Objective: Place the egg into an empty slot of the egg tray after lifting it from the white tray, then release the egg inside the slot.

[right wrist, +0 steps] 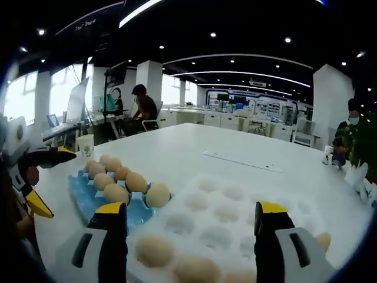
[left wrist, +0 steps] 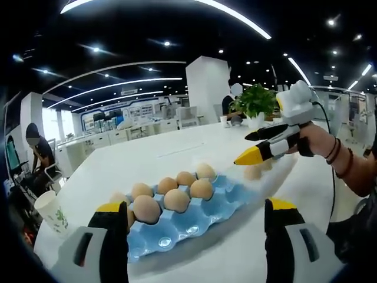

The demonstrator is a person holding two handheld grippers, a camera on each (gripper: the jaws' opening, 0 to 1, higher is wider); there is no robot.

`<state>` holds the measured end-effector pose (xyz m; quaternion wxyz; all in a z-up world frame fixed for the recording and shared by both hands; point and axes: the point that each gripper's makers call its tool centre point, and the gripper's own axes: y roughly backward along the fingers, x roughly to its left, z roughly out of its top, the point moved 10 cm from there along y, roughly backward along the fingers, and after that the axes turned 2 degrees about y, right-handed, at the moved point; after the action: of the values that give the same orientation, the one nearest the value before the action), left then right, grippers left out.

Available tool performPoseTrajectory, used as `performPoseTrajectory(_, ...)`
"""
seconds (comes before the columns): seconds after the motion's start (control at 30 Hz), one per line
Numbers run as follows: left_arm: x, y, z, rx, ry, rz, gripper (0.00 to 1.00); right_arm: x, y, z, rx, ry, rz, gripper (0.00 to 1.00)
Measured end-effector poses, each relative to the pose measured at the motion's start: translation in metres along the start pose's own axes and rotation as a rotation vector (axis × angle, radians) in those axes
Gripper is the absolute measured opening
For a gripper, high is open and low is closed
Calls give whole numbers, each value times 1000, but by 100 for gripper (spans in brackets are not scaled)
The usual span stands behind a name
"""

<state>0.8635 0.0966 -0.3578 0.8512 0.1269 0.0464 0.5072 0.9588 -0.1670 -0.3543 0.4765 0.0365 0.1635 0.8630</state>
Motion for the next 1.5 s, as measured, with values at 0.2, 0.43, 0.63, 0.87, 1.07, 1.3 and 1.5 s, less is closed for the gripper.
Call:
performPoseTrajectory(0.2, -1, -3, 0, 7, -4, 0, 99, -16, 7, -5, 16, 0, -24, 93)
performPoseTrajectory(0.43, -2, -4, 0, 8, -4, 2, 98, -36, 17, -10, 8, -29, -79, 92)
performPoseTrajectory(0.63, -4, -6, 1, 10, -9, -1, 98, -49, 24, -14, 3, -54, -102, 92)
performPoseTrajectory(0.87, -5, -6, 0, 10, -10, 1, 98, -64, 34, -21, 11, -62, -141, 92)
performPoseTrajectory(1.07, -7, -5, -2, 11, -5, 6, 98, -75, 40, -26, -3, -79, -170, 92)
performPoseTrajectory(1.3, -8, -4, -2, 10, -7, 4, 98, -88, 47, -34, -3, -98, -205, 92)
performPoseTrajectory(1.5, -7, -3, -3, 15, -5, 9, 98, -100, 53, -43, -2, -116, -242, 90)
